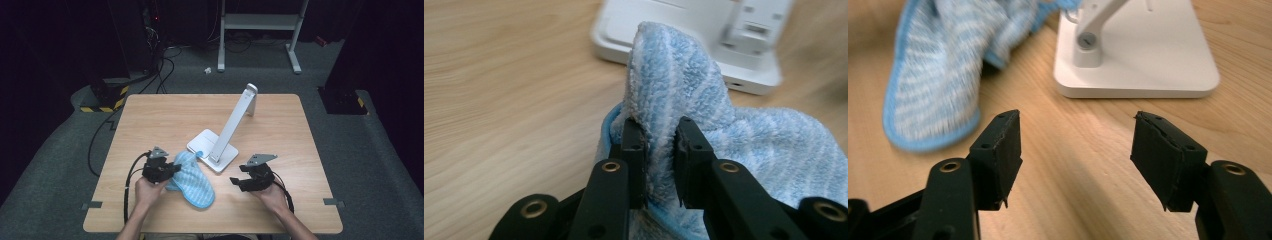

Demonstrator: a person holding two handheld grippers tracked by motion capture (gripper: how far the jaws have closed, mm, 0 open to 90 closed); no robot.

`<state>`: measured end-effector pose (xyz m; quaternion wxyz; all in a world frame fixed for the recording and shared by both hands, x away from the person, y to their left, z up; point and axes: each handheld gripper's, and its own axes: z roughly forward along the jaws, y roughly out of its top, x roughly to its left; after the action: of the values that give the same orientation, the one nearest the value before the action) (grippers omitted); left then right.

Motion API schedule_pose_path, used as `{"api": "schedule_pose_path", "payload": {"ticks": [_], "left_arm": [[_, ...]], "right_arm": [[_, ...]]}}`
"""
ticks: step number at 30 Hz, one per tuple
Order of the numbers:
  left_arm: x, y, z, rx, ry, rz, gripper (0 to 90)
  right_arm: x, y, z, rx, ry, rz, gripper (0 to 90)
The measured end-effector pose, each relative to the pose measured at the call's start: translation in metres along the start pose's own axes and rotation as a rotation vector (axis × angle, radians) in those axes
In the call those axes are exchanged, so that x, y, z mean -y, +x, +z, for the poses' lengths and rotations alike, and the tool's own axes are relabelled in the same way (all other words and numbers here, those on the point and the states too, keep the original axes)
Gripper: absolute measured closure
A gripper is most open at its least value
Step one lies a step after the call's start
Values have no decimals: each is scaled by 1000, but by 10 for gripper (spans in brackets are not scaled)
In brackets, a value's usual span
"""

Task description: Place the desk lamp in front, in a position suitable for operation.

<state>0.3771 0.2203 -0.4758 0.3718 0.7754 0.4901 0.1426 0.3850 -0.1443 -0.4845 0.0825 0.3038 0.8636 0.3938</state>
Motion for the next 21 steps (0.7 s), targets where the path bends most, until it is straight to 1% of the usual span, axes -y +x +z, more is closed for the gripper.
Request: {"api": "schedule_pose_path", "payload": {"ticks": [1,2,4,5,6,7,8,9,10,11,12,14,16,19,21], "left_arm": [[0,7,-2,-32,-3,-13,772],[0,11,-3,-51,-3,-22,772],[0,20,-3,-108,-14,-45,765],[0,23,-3,-134,-19,-60,748],[-1,25,-3,-142,-24,-73,708],[-1,26,-3,-135,-30,-82,632],[-2,25,-4,-119,-39,-84,539],[-2,23,-5,-100,-48,-78,454],[-2,20,-5,-85,-54,-70,391],[-2,17,-5,-77,-55,-56,342],[-3,14,-5,-70,-49,-48,306],[-3,12,-2,-53,-31,-51,260],[-4,10,4,-52,-8,-48,244],[-4,9,15,-72,32,-49,252],[-5,9,21,-76,47,-51,271]], "right_arm": [[0,0,3,15,-1,4,369],[-2,-1,7,32,4,1,373],[-5,2,14,70,17,-8,377],[-8,3,18,82,20,-22,379],[-11,5,22,96,20,-27,381],[-14,7,26,109,20,-35,382],[-17,9,31,118,17,-39,382],[-20,10,34,124,12,-42,382],[-24,11,39,131,9,-40,382],[-27,13,43,135,6,-45,383],[-29,14,47,135,-1,-44,383],[-34,15,55,142,2,-50,387],[-36,15,61,150,-11,-43,407],[-39,13,69,149,-25,-30,503],[-39,12,73,148,-23,-45,595]]}}
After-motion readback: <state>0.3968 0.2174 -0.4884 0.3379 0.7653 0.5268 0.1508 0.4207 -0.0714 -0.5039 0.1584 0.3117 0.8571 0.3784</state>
